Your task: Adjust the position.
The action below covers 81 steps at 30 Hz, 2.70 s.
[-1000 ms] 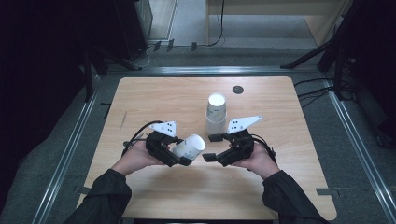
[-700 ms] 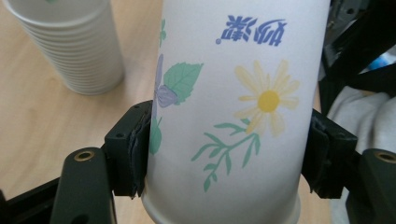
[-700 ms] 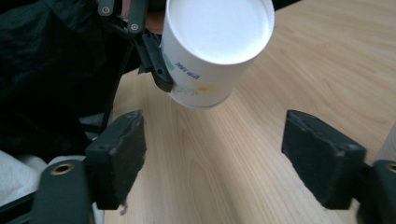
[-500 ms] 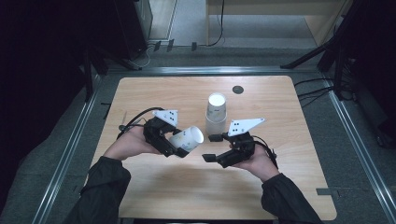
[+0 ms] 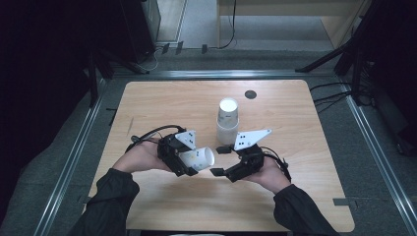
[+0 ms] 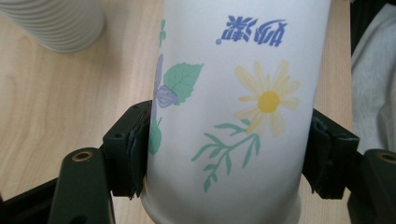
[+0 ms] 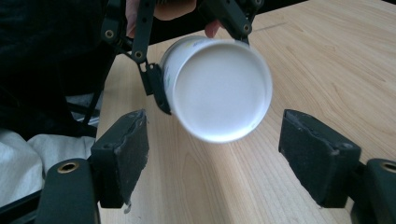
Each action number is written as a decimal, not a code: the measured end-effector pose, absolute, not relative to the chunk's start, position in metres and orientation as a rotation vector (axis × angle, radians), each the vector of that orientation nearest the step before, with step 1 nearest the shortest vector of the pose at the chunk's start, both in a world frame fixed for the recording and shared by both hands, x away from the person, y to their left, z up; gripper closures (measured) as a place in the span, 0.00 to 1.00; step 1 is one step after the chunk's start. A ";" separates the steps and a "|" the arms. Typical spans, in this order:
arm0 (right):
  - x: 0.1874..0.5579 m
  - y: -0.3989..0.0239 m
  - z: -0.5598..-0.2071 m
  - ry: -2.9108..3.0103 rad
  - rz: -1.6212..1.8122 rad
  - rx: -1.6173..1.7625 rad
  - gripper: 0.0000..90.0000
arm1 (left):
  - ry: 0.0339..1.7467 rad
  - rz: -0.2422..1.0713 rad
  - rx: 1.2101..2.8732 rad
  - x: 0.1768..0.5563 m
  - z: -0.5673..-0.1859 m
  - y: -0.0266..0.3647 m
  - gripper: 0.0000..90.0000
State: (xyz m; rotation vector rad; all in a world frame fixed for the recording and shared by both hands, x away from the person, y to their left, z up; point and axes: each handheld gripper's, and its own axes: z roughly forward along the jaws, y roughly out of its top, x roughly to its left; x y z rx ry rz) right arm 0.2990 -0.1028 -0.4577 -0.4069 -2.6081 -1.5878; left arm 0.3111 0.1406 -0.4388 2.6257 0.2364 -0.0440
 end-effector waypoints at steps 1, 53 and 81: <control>0.299 -0.102 -0.458 -2.612 -1.577 -0.403 0.27 | 0.228 -0.055 2.633 0.311 -0.440 0.139 0.31; 0.295 -0.093 -0.463 -2.663 -1.488 -0.315 0.38 | 0.243 -0.118 2.573 0.308 -0.447 0.141 0.10; 0.304 -0.121 -0.448 -2.468 -1.703 -0.352 0.38 | 0.336 -0.179 2.178 0.305 -0.454 0.155 0.10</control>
